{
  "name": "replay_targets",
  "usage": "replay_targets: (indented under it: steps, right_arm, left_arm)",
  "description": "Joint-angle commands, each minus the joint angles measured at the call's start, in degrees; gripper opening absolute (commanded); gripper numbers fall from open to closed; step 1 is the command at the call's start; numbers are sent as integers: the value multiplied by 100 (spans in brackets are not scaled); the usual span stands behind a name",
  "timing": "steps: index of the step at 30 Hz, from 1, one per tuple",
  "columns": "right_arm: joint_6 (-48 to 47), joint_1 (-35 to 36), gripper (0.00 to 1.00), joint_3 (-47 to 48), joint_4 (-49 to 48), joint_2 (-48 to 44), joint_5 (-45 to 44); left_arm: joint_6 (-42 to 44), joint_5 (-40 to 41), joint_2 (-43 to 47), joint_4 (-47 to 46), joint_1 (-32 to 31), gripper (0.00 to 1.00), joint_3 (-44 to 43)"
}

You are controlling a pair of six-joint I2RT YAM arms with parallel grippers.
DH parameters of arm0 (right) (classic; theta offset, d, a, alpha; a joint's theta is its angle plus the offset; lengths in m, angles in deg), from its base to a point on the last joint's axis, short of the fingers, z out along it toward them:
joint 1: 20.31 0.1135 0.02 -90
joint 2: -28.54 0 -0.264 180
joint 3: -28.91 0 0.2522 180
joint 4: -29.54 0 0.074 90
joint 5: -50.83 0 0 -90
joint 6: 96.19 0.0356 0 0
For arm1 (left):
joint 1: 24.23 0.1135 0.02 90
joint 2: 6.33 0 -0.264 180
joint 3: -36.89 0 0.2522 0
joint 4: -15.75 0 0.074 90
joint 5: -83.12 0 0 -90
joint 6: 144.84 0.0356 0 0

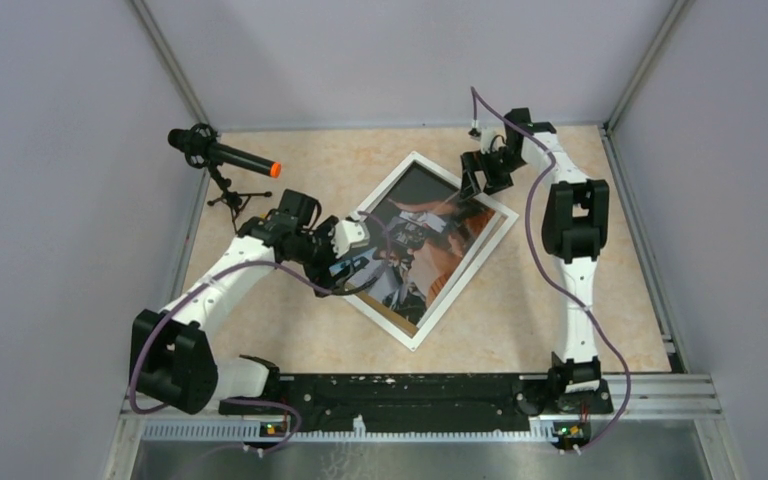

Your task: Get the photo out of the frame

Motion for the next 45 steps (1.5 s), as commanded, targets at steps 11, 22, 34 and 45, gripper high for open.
replay_targets:
  steps: [11,22,34,45]
  right_arm:
    - [-519,-125,99,-2247,-142,-817,84]
    - [-959,-621,97,-4041,132,-1684,246]
    - [-1479,-627,88,-5229,391,-2272,180]
    - [-1380,-932,91,-5377,366,-2542,35]
  left_arm:
    - [511,466,131,-292,23,99,882]
    - [776,817,-619,-1009,275,96,1149]
    - [1031,795,-1874,-1587,309,95,169]
    - [1242,404,-1645,-884,649,97,-446]
